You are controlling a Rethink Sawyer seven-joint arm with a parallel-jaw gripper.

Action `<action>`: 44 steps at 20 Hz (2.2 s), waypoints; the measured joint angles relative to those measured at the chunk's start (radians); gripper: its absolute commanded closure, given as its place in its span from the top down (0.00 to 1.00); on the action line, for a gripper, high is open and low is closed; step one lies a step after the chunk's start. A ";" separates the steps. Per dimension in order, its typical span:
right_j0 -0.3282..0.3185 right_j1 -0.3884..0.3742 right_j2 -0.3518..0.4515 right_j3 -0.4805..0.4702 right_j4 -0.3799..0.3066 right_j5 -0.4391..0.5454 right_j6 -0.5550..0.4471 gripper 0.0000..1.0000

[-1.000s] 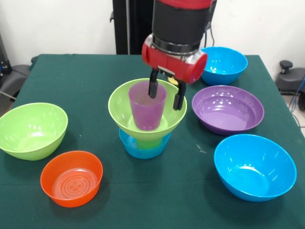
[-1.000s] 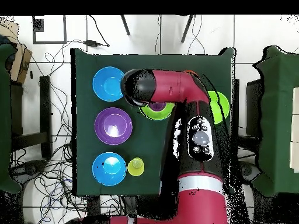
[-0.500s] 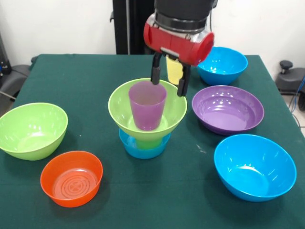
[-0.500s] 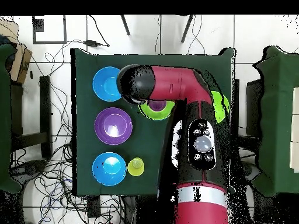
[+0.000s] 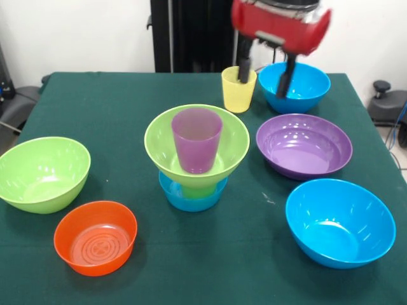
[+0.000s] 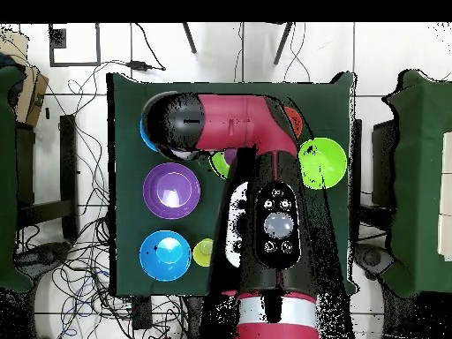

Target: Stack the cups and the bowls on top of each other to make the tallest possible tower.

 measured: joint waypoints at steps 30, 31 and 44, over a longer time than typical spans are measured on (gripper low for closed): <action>0.169 -0.068 -0.218 0.173 0.120 -0.091 0.063 1.00; 0.175 -0.067 -0.229 0.185 0.127 -0.099 0.077 1.00; 0.257 -0.065 -0.315 0.259 0.185 -0.145 0.202 1.00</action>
